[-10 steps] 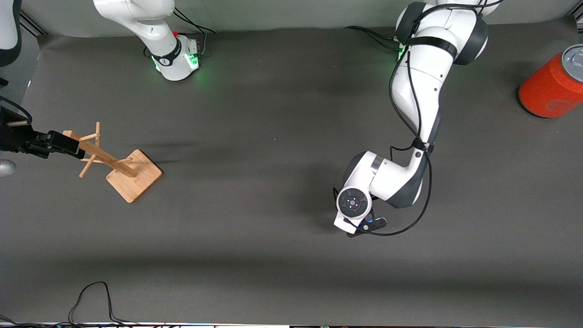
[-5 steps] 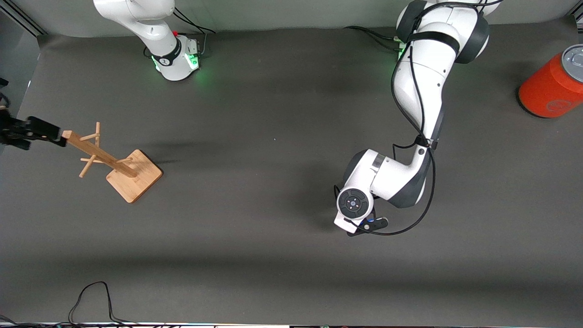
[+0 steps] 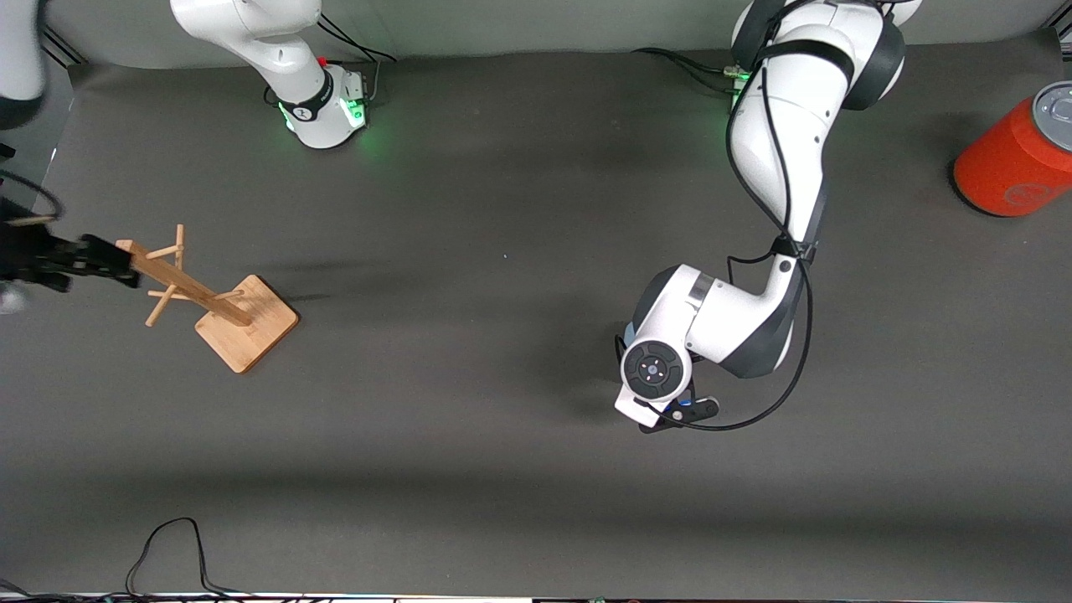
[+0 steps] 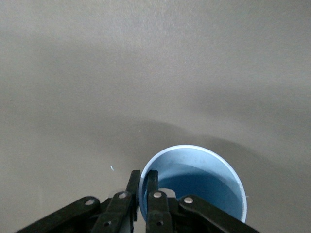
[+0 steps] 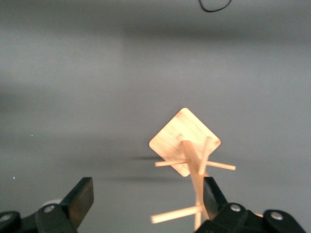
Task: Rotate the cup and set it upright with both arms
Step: 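Rotate the cup upright with the left gripper and lower it onto the table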
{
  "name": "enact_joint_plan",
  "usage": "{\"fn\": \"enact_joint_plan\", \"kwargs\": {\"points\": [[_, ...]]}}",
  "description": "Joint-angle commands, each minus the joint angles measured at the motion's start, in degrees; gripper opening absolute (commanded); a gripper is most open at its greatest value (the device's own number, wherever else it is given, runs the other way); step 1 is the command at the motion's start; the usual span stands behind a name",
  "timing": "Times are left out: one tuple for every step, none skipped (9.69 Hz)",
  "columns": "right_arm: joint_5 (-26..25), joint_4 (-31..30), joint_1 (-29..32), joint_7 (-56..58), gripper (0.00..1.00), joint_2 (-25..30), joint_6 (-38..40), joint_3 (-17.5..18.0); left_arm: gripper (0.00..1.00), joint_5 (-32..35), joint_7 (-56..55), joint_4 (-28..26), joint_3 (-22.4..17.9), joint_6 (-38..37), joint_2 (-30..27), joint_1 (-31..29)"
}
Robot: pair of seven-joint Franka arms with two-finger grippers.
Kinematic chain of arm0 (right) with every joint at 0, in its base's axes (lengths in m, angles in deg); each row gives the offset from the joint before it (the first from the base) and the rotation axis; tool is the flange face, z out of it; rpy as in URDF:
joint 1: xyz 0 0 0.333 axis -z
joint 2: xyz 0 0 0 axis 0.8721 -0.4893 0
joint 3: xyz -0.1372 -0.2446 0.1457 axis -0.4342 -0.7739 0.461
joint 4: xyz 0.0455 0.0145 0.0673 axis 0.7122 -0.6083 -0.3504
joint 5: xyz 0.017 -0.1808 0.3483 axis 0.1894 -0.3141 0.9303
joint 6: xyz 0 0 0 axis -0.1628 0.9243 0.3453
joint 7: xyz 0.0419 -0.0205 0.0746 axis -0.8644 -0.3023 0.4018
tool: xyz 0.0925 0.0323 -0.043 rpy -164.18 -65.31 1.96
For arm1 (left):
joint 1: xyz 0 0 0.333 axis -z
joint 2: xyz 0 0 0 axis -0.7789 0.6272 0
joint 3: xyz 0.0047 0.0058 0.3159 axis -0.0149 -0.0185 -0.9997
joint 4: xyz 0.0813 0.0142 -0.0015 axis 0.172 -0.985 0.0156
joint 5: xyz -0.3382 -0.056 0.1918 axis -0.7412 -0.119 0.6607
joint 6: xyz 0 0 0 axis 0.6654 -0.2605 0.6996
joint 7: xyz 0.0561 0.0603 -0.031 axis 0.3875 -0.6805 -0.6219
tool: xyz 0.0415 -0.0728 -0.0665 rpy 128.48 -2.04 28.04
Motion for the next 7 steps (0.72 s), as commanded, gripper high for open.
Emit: {"fn": "enact_joint_plan", "kwargs": {"points": [[-0.71,-0.91,-1.57,-0.15,1.0,1.23,-0.17,-0.35,0.0,0.0,-5.6,-1.21,-0.08,-1.17,-7.43,0.64],[-0.79,-1.0,-2.02,-0.23,1.0,1.24,0.44,-0.62,0.0,0.43,-11.65,-2.69,-0.07,2.06,-10.59,0.9],[-0.79,-1.26,-2.03,-0.5,1.0,1.24,0.7,-0.88,0.0,1.13,-16.41,-10.02,-0.25,9.49,-15.24,2.91],[-0.79,-1.18,-1.85,-0.85,1.0,1.41,1.93,-0.97,0.0,2.01,-18.55,-20.96,-0.51,19.74,-20.68,3.27],[-0.79,-1.09,-1.85,-0.85,1.0,1.24,2.02,-1.14,0.0,6.28,-22.48,-30.38,-0.51,29.85,-24.13,3.89],[-0.79,-1.09,-1.85,-0.85,1.0,1.32,2.03,-1.41,0.0,14.42,-30.09,-35.35,-0.51,36.56,-24.07,5.2],[-0.79,-0.74,-1.85,-0.33,1.0,1.5,2.03,-2.54,0.0,22.5,-37.56,-37.05,-0.34,39.59,-22.68,5.73]]}}
